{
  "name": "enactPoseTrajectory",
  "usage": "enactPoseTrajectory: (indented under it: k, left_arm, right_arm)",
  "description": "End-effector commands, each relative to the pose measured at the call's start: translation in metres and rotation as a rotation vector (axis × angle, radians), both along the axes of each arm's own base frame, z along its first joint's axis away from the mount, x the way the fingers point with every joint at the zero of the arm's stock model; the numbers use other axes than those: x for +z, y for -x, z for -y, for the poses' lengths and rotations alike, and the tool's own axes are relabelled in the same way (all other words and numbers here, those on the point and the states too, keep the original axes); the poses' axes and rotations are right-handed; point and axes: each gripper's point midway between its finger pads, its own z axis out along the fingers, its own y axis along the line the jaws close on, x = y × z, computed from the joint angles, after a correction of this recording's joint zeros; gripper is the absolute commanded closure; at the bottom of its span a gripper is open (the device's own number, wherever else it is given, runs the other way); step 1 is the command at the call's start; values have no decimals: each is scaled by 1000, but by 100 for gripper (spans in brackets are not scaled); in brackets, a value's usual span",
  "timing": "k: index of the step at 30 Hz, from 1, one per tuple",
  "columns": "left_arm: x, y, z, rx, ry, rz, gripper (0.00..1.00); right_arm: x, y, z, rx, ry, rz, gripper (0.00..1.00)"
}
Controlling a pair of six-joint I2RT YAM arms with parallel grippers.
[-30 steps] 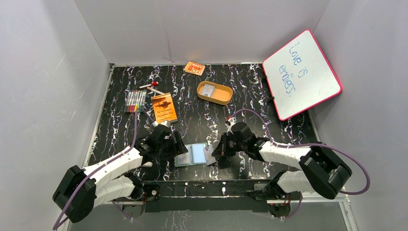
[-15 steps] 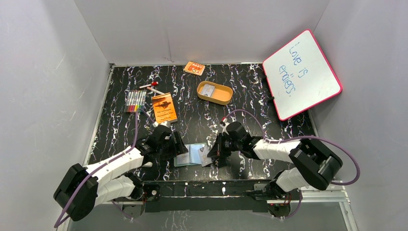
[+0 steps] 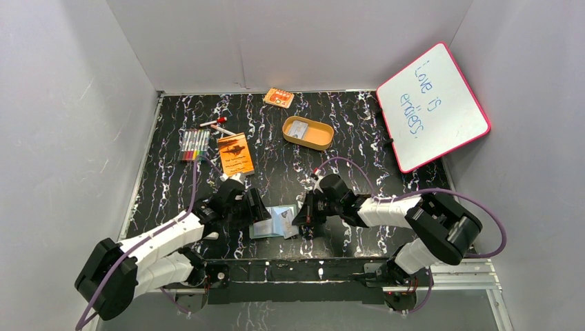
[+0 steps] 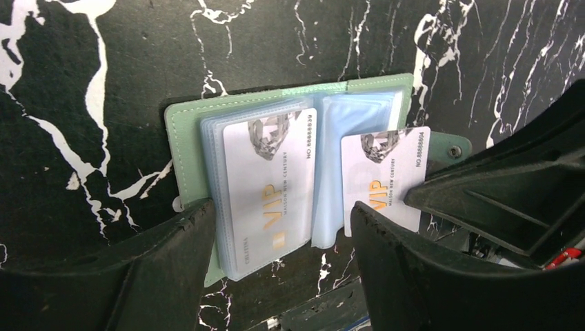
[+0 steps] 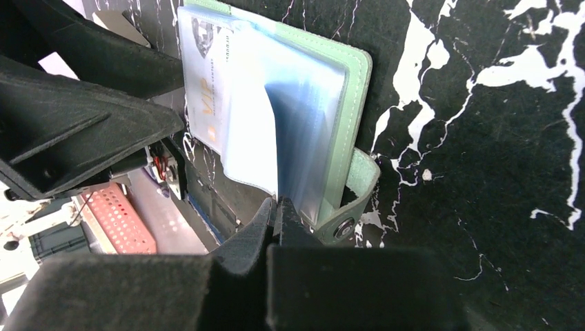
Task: Put the credit cards into the card holder
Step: Turn over the card slot in the card holder.
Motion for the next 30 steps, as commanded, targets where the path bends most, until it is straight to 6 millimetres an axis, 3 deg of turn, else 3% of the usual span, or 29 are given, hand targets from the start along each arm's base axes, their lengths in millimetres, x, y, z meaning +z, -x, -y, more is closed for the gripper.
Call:
enactPoseTrajectory:
  k: [1,8,16,19,22,30]
  left_arm:
    - [24,3,18,-101,60,46,31]
    - [35,5,30,-161,21,28,37]
    - [60,-14,-25,42,-194,126,29]
    - [68,-15,-29,68,-182,149,28]
    - [70,-15,-13,28,-110,153,28]
    - [42,-1,46,-176,39,10,37]
  right_arm:
    - [10,-8,-10,-12,-27,26,100]
    - [9,-10,-10,-21,-15,30,100]
    - [8,-10,-10,-20,-5,37,100]
    - [8,-10,-9,-19,-3,36,100]
    - [8,-10,-10,-17,-3,37,100]
    - [6,-10,-11,-18,3,32,100]
